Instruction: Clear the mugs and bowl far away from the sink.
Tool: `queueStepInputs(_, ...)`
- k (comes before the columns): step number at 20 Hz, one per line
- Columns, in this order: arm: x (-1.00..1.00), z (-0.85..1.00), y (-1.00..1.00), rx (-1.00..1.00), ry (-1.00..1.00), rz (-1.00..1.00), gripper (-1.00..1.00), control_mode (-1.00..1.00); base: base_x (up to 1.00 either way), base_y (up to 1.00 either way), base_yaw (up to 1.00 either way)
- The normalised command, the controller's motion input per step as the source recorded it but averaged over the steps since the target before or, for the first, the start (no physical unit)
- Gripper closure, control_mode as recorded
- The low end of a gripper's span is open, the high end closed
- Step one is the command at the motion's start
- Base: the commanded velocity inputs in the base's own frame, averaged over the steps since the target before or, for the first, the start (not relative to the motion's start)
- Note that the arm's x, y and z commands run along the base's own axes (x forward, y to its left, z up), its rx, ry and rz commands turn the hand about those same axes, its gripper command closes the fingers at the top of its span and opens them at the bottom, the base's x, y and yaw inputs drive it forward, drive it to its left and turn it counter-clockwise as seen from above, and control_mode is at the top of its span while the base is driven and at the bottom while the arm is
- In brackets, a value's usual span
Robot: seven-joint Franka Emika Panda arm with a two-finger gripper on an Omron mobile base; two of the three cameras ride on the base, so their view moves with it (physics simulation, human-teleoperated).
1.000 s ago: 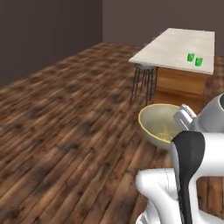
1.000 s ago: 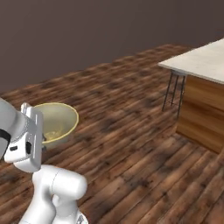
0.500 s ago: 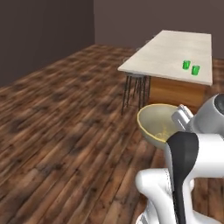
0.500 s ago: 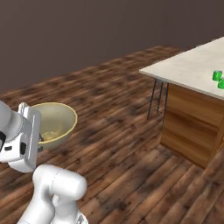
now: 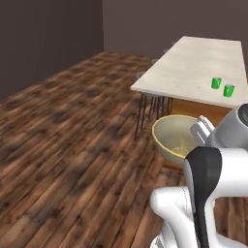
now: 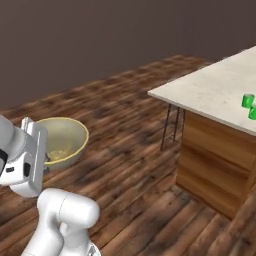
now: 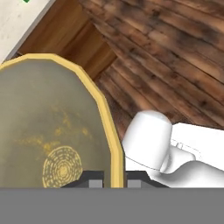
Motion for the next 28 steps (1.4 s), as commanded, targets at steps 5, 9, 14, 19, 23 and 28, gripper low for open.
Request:
queueStepInputs(5, 0.0, 0.0, 0.0, 0.0, 0.0, 0.0, 1.0, 1.0, 1.0, 0.02, -0.05)
queueStepInputs(9, 0.0, 0.0, 0.0, 0.0, 0.0, 0.0, 1.0, 1.0, 0.85, 0.25, -0.64)
queueStepInputs(14, 0.0, 0.0, 0.0, 0.0, 0.0, 0.0, 1.0, 1.0, 0.54, 0.44, -0.84)
queueStepInputs(19, 0.0, 0.0, 0.0, 0.0, 0.0, 0.0, 1.0, 1.0, 1.0, 0.68, -0.33)
queueStepInputs(23, 0.0, 0.0, 0.0, 0.0, 0.0, 0.0, 1.0, 1.0, 1.0, 0.74, -0.22)
queueStepInputs(28, 0.0, 0.0, 0.0, 0.0, 0.0, 0.0, 1.0, 1.0, 1.0, 0.4, -0.13)
